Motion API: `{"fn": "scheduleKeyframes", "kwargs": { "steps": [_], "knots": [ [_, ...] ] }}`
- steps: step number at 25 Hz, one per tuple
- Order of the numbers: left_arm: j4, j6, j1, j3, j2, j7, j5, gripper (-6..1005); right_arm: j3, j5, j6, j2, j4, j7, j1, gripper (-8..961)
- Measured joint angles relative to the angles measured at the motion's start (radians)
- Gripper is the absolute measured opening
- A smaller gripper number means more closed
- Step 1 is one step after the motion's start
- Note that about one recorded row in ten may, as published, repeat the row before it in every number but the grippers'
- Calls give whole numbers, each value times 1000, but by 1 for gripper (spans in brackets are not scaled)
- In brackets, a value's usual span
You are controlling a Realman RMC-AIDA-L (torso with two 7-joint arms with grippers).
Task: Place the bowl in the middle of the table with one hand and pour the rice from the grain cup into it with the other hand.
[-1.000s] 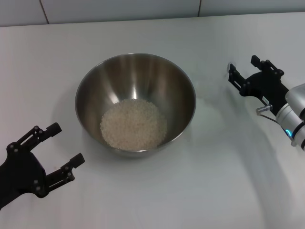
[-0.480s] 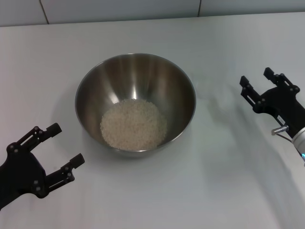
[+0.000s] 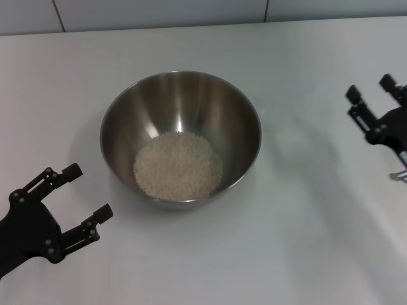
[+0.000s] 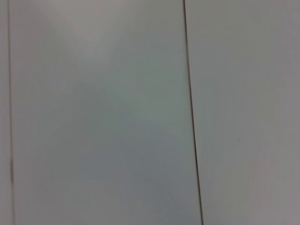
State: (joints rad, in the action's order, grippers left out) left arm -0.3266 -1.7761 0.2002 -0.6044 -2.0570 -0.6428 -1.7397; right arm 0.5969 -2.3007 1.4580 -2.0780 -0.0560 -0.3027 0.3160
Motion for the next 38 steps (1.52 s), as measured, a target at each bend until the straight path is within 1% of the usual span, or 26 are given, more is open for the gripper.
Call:
{"fn": "scheduleKeyframes", "kwargs": {
  "steps": [1,2,3,4,6,7,8,10,11,13,17,21,27,32,36,38],
  "knots": [
    [-1,0,1,0,0,0,0,841,-7,0,34,2,26,-33,2,681],
    [-3,0,1,0,0,1,0,841,-51,0,101,9,94,-110,17,681],
    [-4,0,1,0,0,1,0,841,-51,0,101,9,94,-110,17,681],
    [-4,0,1,0,0,1,0,841,-77,0,124,14,120,-140,26,681],
    [-7,2,3,-2,0,1,0,841,-149,0,162,30,167,-203,46,682],
    [-8,5,8,-4,2,1,0,841,-249,0,188,52,198,-258,71,682],
    [-8,5,8,-4,2,1,0,841,-249,0,188,52,198,-258,71,682],
    [-8,6,11,-5,3,1,0,841,-346,0,205,73,211,-294,93,682],
    [-9,8,22,-6,7,1,0,841,-410,0,216,86,219,-312,109,683],
    [-9,8,28,-6,8,0,0,841,-476,0,232,96,234,-334,128,683],
    [-10,10,46,-14,15,-2,0,841,-585,0,281,101,289,-396,158,684],
    [-10,15,66,-22,20,-9,0,841,-668,0,331,103,340,-453,175,685],
    [-11,31,111,-56,41,-67,-20,841,-767,0,391,95,405,-464,173,686],
    [-14,35,129,-56,45,-90,-38,841,-800,0,398,95,420,-464,172,687],
    [-20,35,132,-57,45,-96,-40,841,-853,0,392,93,442,-477,175,687],
    [-22,35,134,-57,44,-99,-41,841,-861,2,382,93,447,-489,177,688]
  ]
}}
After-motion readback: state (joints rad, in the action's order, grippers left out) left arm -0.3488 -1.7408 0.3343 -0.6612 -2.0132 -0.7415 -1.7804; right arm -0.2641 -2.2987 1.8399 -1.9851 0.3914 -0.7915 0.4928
